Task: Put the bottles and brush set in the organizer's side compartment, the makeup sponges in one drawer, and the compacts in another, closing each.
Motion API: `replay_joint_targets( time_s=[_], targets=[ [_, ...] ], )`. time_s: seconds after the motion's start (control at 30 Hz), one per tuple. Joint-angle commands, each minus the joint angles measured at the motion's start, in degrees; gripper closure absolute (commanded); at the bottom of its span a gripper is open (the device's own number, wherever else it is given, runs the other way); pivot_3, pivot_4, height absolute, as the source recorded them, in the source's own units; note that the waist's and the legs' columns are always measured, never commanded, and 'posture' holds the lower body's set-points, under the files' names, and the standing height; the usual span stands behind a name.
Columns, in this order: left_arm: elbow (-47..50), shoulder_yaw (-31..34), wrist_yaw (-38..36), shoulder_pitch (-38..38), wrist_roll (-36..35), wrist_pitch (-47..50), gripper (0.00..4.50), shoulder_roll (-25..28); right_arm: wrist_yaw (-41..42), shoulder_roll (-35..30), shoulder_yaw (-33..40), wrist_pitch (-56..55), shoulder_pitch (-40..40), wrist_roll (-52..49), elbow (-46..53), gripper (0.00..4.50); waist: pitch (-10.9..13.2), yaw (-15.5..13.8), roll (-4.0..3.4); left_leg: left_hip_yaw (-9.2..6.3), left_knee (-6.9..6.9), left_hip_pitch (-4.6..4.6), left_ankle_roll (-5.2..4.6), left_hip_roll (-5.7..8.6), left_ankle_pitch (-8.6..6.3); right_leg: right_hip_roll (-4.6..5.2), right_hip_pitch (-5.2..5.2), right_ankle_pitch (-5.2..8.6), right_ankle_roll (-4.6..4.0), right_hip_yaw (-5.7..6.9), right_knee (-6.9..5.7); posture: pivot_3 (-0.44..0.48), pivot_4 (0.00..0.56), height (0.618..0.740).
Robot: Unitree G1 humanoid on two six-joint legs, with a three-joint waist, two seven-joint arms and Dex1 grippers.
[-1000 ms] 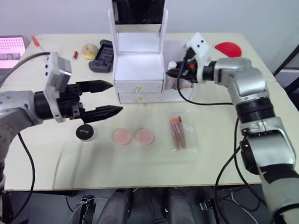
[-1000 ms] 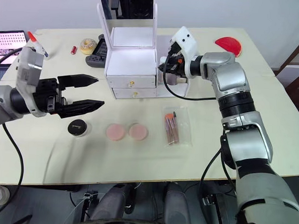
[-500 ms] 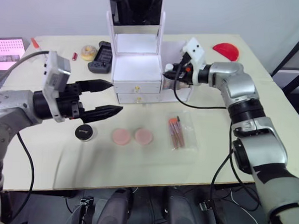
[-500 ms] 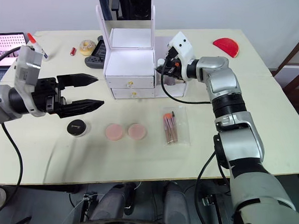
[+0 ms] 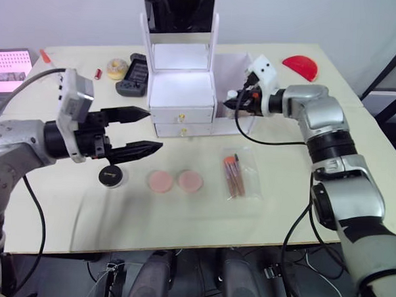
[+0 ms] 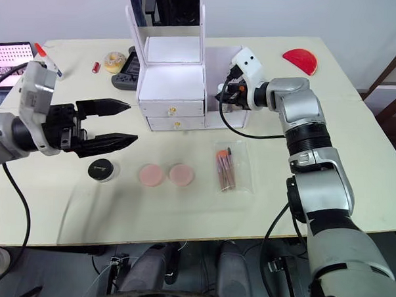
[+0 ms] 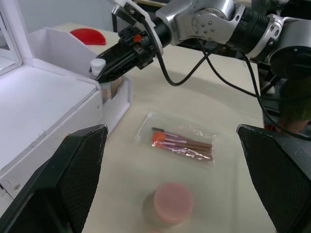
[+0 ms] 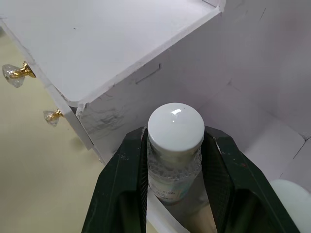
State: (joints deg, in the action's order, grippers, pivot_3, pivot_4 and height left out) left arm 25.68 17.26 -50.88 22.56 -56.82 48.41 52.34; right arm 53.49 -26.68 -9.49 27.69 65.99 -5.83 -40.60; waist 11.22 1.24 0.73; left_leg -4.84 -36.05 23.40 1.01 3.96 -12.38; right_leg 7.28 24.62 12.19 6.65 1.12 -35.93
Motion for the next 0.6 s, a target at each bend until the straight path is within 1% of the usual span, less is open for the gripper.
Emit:
replay_joint_targets(
  time_s=[0.03,0.23,0.5,0.57,0.6],
  targets=[
    [0.07,0.69,-0.43,0.50,0.25,-0.94,0.00,0.63,-0.71,1.52,0.42,-1.79,0.17,0.57,0.92,3.44,0.00,0.03,0.00,0.00,0.00,0.00,0.00,0.00,0.00,-0.01,0.00,0.00,0.00,0.00,0.00,0.000,0.150,0.737],
    [-0.16,0.64,-0.63,0.32,0.52,-0.96,0.00,0.79,-1.94,3.12,0.33,-4.55,-0.27,2.12,-2.18,3.44,0.00,-0.01,0.00,-0.01,-0.01,0.00,0.00,0.00,0.00,-0.01,0.00,0.00,0.00,0.00,0.00,0.000,0.150,0.737],
    [0.54,1.68,-0.48,-0.54,-0.11,-0.68,0.00,1.25,-1.84,3.68,0.43,-6.04,-0.60,3.30,-4.43,3.44,0.00,0.00,0.01,-0.02,-0.04,-0.03,0.00,0.00,0.00,-0.02,-0.03,0.00,0.00,-0.01,-0.02,0.000,0.150,0.737],
    [0.75,1.93,-0.41,-0.90,-0.25,-0.69,0.00,1.30,-1.32,3.62,0.90,-5.38,-0.22,2.68,-3.50,2.40,0.00,0.00,0.01,-0.02,-0.04,-0.03,0.00,-0.01,0.00,-0.02,-0.03,0.00,0.00,-0.01,-0.02,0.000,0.150,0.737],
    [0.82,2.06,-0.39,-1.06,-0.29,-0.70,0.00,1.31,-1.08,3.51,1.23,-4.94,0.05,2.29,-2.88,2.04,0.00,0.00,0.00,-0.02,-0.04,-0.03,0.00,-0.01,0.00,-0.02,-0.03,0.00,0.00,-0.01,-0.02,0.000,0.150,0.737]
  ],
)
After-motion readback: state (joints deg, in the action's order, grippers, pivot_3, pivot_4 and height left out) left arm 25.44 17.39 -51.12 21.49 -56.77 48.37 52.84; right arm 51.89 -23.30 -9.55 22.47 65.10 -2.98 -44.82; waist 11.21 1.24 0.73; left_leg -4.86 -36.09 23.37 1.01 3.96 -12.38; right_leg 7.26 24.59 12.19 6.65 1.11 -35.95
